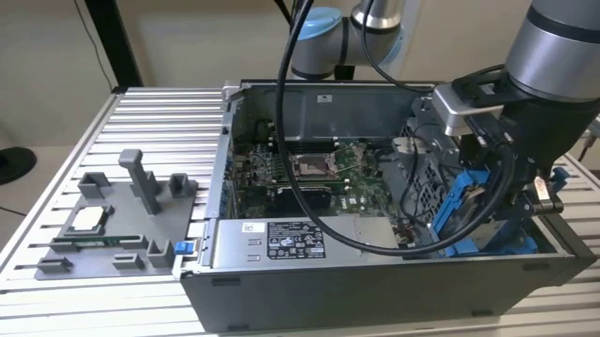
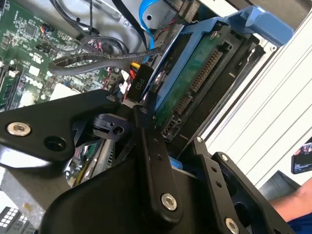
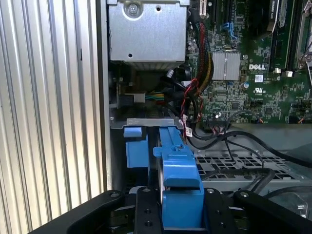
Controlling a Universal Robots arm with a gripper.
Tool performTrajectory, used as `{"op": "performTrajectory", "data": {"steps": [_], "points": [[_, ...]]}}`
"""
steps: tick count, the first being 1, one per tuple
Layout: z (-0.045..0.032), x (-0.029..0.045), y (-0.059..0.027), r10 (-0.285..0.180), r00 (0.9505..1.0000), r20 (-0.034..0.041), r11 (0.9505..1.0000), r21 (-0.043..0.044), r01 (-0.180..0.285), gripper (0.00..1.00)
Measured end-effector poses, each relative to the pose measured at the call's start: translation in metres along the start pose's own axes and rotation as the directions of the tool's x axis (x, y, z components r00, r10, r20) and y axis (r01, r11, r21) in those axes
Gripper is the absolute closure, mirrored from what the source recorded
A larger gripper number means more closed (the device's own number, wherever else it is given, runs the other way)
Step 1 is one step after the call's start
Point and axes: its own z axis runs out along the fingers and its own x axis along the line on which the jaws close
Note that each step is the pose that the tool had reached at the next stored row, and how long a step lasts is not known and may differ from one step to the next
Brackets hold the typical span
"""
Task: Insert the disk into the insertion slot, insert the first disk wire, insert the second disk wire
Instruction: 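Insert the disk into the insertion slot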
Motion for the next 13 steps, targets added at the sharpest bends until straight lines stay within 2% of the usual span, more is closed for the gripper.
{"op": "performTrajectory", "data": {"steps": [1,2,7,13], "points": [[0.0,0.0,-0.0001,0.0,1.0,0.0,1.0,0.0001,0.0,1.0],[0.0,0.0,-0.0001,0.0,1.0,-0.0001,1.0,0.0001,0.0,0.0],[-0.0045,-0.0002,-0.0006,0.0,1.0,0.0002,1.0,0.0,0.0,0.0],[-0.0199,-0.0007,-0.0022,0.0,1.0,-0.0001,1.0,0.0,0.0,0.0]]}}
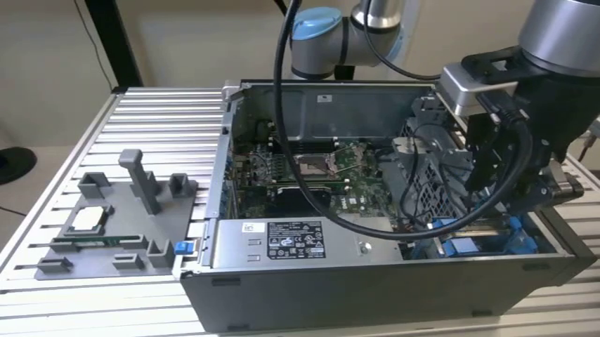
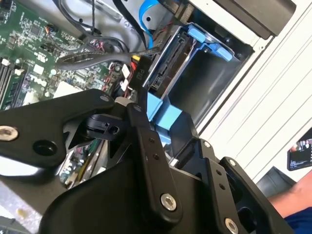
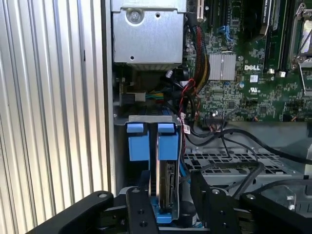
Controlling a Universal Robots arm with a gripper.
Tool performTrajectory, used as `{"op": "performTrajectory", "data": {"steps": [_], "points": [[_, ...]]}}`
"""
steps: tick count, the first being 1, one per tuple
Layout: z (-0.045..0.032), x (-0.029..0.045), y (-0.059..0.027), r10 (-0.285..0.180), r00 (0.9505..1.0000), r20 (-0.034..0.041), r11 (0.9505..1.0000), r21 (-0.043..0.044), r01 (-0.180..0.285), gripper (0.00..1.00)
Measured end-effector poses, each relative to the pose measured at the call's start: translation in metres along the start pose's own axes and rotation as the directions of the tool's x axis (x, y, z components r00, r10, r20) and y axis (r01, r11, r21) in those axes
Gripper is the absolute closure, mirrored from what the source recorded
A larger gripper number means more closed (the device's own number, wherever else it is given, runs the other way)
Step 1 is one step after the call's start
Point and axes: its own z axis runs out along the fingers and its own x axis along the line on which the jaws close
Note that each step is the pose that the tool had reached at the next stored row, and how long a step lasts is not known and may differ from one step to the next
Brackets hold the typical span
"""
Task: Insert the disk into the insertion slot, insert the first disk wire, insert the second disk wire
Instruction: 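Insert the disk into the insertion slot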
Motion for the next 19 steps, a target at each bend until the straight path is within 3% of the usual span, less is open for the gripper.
{"op": "performTrajectory", "data": {"steps": [6,16,19], "points": [[-0.0119,-0.0004,-0.0013,0.0,1.0,0.0001,1.0,-0.0003,0.0,0.0],[-0.0122,-0.0005,-0.0019,0.0,1.0,0.0,1.0,-0.0011,0.0,0.0],[-0.0117,-0.0005,-0.0054,0.0,1.0,-0.0001,0.9999,-0.0102,0.0,0.0]]}}
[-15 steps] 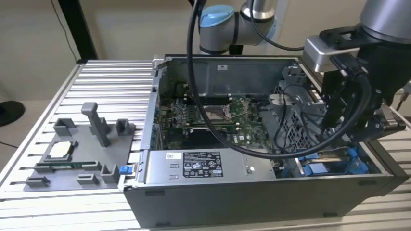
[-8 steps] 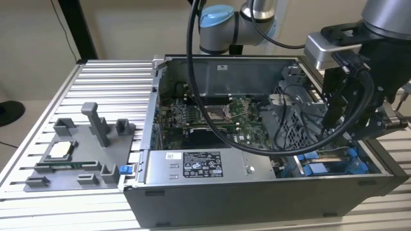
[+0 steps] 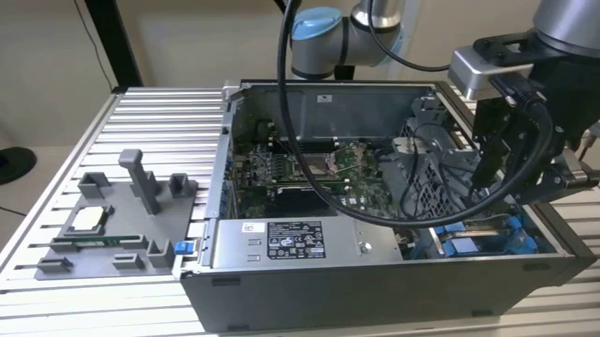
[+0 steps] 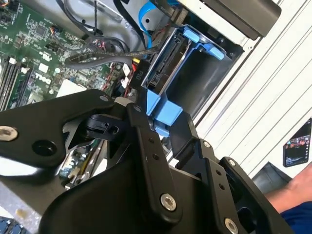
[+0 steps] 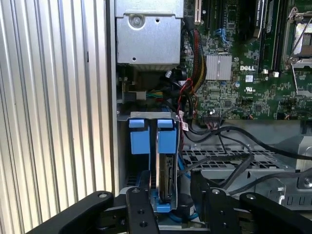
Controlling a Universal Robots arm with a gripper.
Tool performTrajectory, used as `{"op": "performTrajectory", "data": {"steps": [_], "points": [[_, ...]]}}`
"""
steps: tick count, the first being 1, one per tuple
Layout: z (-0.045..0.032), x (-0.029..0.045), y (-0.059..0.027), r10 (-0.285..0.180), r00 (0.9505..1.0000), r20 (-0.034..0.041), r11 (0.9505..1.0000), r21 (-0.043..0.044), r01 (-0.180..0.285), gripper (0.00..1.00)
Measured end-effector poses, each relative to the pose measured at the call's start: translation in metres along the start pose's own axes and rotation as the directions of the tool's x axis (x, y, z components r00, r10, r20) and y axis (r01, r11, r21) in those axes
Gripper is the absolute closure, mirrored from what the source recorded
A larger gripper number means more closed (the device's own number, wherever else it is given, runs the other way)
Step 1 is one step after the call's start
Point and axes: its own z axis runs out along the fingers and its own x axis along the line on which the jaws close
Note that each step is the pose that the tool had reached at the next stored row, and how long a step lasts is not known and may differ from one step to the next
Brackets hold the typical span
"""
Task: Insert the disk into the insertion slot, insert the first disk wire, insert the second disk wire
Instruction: 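Insert the disk into the insertion slot, then insert the first disk wire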
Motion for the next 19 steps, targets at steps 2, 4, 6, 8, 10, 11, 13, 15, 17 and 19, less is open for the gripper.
{"op": "performTrajectory", "data": {"steps": [2,4,6,8,10,11,13,15,17,19], "points": [[0.0003,-0.0001,-0.0034,0.0,1.0,-0.0002,0.9999,-0.0106,0.0,0.0],[0.0007,-0.0002,-0.0076,0.001,1.0,-0.0006,0.9997,-0.0259,-0.001,0.0],[0.0012,-0.0002,-0.012,0.001,1.0,-0.0009,0.9991,-0.0434,-0.001,0.0],[0.0016,-0.0003,-0.0166,0.002,1.0,-0.0014,0.998,-0.0631,-0.002,0.0],[0.002,-0.0004,-0.0204,0.002,1.0,-0.0018,0.9967,-0.0805,-0.003,0.0],[0.0021,-0.0004,-0.0214,0.003,1.0,-0.0021,0.9963,-0.0864,-0.003,0.0],[0.0021,-0.0005,-0.0216,0.003,1.0,-0.0021,0.9962,-0.0871,-0.003,0.0],[0.0022,-0.0004,-0.0216,0.003,1.0,-0.002,0.9962,-0.0872,-0.003,0.0],[0.0022,-0.0004,-0.0217,0.003,1.0,-0.002,0.9962,-0.0872,-0.003,0.0],[0.0022,-0.0004,-0.0217,0.003,1.0,-0.002,0.9962,-0.0872,-0.003,0.0]]}}
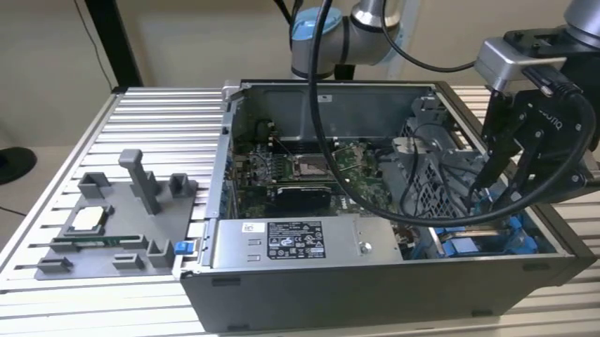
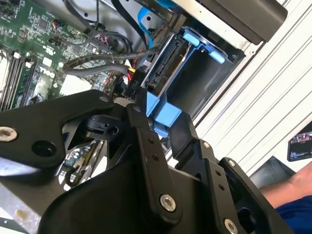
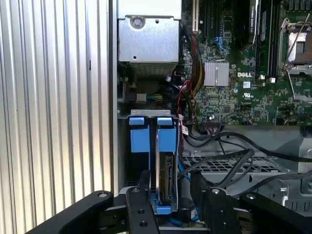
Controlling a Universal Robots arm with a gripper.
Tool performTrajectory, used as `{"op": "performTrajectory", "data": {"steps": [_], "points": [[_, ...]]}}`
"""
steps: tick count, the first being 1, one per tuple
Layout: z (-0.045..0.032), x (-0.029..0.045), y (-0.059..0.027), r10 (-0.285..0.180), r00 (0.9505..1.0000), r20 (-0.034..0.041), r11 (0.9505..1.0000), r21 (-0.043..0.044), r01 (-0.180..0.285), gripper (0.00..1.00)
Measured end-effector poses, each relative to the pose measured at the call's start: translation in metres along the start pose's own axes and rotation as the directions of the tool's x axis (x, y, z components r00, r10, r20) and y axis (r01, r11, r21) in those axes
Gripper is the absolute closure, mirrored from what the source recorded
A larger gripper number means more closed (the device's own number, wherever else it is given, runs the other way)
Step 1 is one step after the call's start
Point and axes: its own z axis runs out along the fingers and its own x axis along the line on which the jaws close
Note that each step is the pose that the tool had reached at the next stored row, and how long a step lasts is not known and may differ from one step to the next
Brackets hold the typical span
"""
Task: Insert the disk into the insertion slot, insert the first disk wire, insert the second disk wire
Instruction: 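Insert the first disk wire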
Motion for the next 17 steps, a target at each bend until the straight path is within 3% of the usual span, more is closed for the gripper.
{"op": "performTrajectory", "data": {"steps": [2,6,17], "points": [[0.0,0.0,-0.0004,0.0,1.0,-0.0001,1.0,-0.0028,0.0,0.0],[0.0,-0.0002,-0.0032,0.001,1.0,-0.0007,0.9996,-0.0265,-0.001,0.0],[0.0017,-0.0047,-0.0101,0.002,1.0,-0.0012,0.9986,-0.0534,-0.002,0.0]]}}
